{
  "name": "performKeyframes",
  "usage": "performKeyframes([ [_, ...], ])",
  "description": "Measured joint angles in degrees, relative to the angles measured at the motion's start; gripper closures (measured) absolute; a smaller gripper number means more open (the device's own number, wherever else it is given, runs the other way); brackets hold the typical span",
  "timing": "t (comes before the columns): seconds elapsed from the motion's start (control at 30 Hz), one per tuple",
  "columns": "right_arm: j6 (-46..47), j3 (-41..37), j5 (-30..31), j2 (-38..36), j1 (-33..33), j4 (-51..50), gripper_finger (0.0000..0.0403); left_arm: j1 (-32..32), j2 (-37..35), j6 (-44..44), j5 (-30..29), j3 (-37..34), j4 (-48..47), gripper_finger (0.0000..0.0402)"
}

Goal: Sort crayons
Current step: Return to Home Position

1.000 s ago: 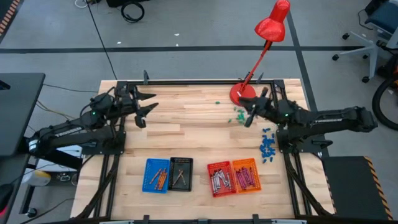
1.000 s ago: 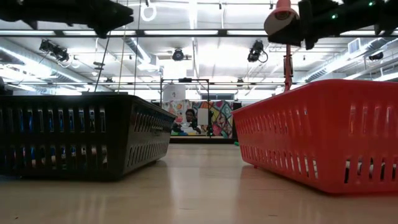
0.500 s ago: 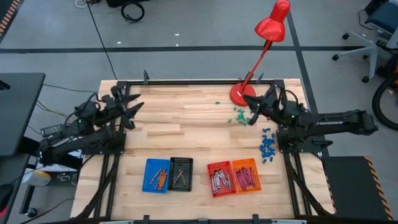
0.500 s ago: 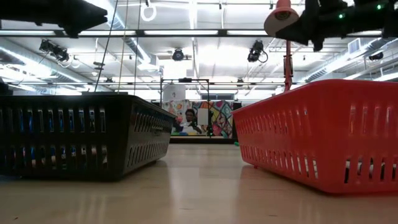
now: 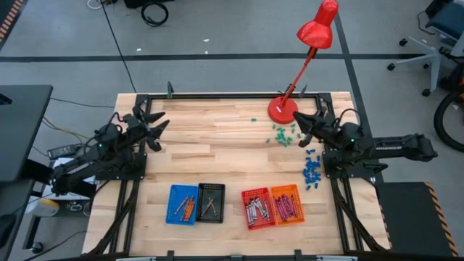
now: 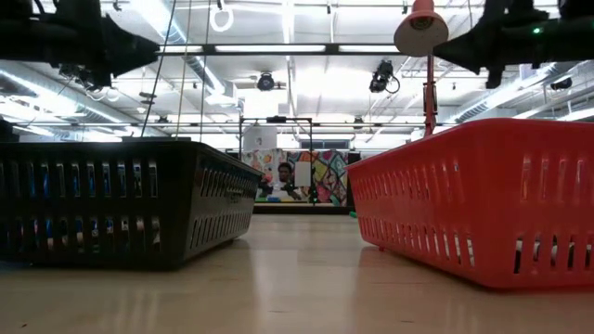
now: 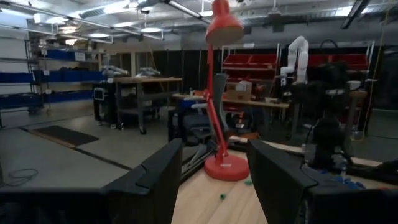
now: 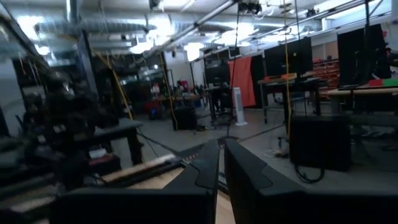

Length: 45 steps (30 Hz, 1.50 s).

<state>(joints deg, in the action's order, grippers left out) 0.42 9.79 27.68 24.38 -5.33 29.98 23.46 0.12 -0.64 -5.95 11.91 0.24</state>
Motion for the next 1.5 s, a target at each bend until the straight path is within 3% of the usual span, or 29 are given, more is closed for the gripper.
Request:
performKeyframes([
  [0.17,2.4,-2.8,-0.3,-6.7,1.2,-1.9,0.0372,0.0,0.0,0.0,-0.5,-2.6,0.9,0.021],
  [0.43,7.8,-8.9,-0.3,-11.1,1.7,-1.3,0.0372,0.0,0.1,0.4,-0.6,-6.2,3.4,0.021],
  [0.63,9.7,-9.4,-0.2,-11.5,1.6,-3.9,0.0372,0.0,0.1,1.8,-3.0,-11.3,5.5,0.021],
  [0.8,9.7,-9.4,-0.3,-11.4,1.6,-2.4,0.0372,0.0,0.7,3.6,-3.5,-11.4,2.7,0.021],
  [1.07,5.1,-9.4,1.3,-11.1,1.2,1.8,0.0372,0.1,0.6,7.7,-3.5,-11.4,7.7,0.0209],
  [1.5,5.4,-9.4,1.2,-11.1,1.2,1.7,0.0372,0.1,0.6,7.5,-3.5,-11.4,7.2,0.0209],
])
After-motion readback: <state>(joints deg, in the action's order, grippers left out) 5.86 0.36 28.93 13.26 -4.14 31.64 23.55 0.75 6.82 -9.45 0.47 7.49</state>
